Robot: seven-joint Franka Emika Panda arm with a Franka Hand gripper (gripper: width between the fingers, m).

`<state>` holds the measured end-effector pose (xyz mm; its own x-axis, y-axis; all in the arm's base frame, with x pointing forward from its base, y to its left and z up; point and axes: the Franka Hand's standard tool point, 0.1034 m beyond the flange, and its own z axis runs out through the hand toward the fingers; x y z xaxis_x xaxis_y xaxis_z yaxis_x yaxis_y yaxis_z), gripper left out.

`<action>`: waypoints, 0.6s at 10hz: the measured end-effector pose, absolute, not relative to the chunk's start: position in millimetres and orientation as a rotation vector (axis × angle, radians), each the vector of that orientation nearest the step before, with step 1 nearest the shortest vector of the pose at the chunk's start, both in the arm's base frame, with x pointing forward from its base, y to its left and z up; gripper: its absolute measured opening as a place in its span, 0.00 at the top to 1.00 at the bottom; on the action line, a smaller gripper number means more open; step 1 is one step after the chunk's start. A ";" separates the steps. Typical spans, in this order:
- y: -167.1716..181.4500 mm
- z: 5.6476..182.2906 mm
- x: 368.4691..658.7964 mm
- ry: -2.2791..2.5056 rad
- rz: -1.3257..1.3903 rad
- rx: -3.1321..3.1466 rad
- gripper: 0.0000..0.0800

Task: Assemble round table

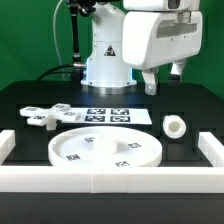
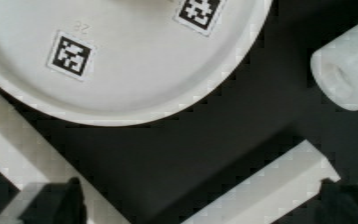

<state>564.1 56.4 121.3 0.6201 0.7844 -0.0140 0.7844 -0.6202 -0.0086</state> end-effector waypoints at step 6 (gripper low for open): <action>31.7 106.5 555.0 -1.523 -0.003 -2.756 0.19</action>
Offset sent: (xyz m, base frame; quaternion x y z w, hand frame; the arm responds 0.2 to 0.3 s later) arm 0.0000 0.0000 0.0000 0.0000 0.0000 0.0000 1.0000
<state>555.0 31.7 106.5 0.5320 0.8467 -0.0019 0.8467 -0.5320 0.0078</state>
